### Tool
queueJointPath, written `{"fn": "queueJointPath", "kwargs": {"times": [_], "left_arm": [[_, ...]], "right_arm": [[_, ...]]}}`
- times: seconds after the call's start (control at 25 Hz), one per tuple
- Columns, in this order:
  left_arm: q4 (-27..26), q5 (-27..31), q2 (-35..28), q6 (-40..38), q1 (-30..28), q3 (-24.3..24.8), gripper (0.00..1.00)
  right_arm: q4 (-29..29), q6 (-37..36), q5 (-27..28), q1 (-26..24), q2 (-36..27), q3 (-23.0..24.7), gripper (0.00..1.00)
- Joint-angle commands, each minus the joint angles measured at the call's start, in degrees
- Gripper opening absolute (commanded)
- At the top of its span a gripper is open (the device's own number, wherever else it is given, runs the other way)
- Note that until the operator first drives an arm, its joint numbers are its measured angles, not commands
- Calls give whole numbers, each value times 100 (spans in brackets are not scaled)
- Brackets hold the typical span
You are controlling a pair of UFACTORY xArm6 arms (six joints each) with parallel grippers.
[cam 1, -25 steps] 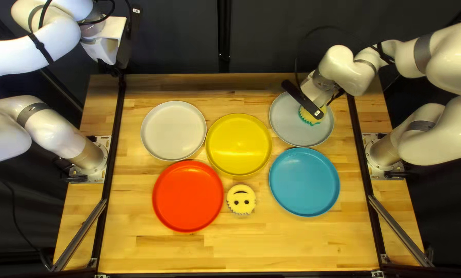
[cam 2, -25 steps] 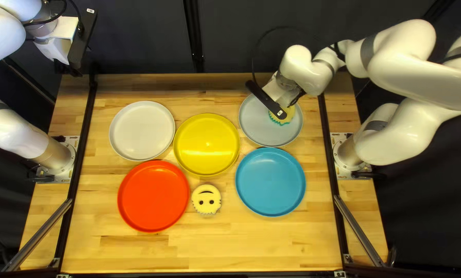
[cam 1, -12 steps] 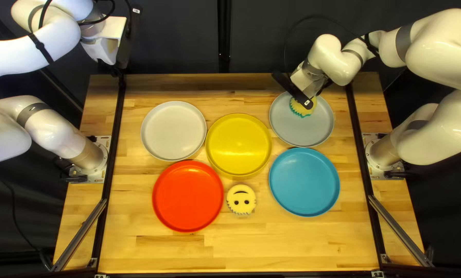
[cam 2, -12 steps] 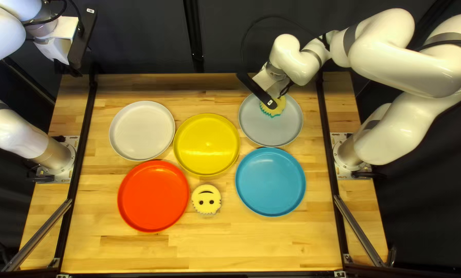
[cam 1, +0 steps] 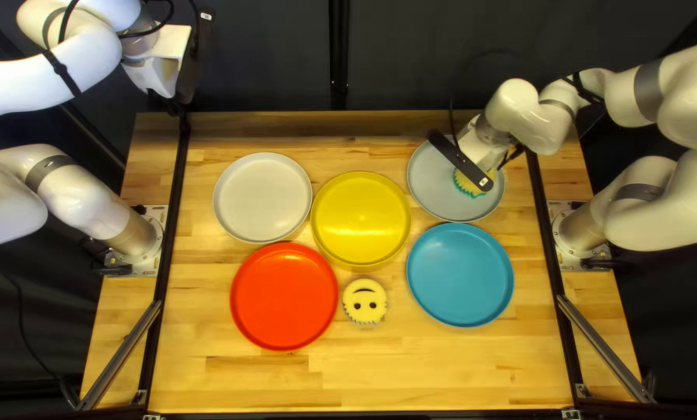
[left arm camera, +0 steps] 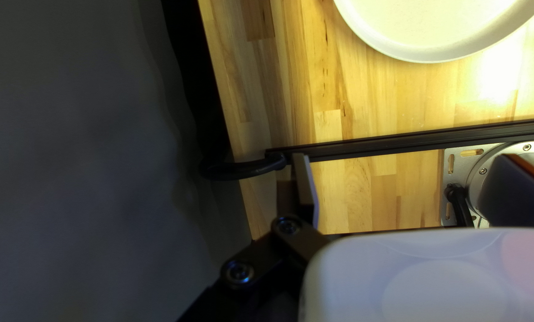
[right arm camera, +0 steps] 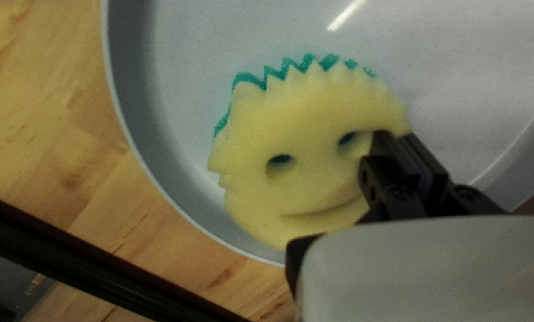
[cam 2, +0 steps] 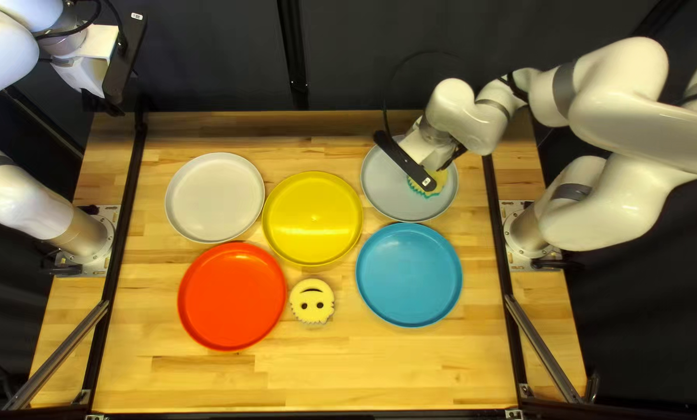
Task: Pick up sponge and scrub the plate
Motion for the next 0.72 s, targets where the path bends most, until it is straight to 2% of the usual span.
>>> {"fn": "queueJointPath", "kwargs": {"times": [0.04,0.2,0.36,0.64,0.72], "left_arm": [[0,0,0,0,0,0,100],[0,0,0,0,0,0,100],[0,0,0,0,0,0,100],[0,0,0,0,0,0,100],[0,0,0,0,0,0,100]], "right_arm": [[-1,1,-154,-24,586,-435,0],[156,-268,-226,-191,1220,-980,0],[343,-573,-33,-362,1685,-1597,0],[412,-566,146,-259,2004,-2127,0],[395,-526,129,-206,1973,-2085,0]]}}
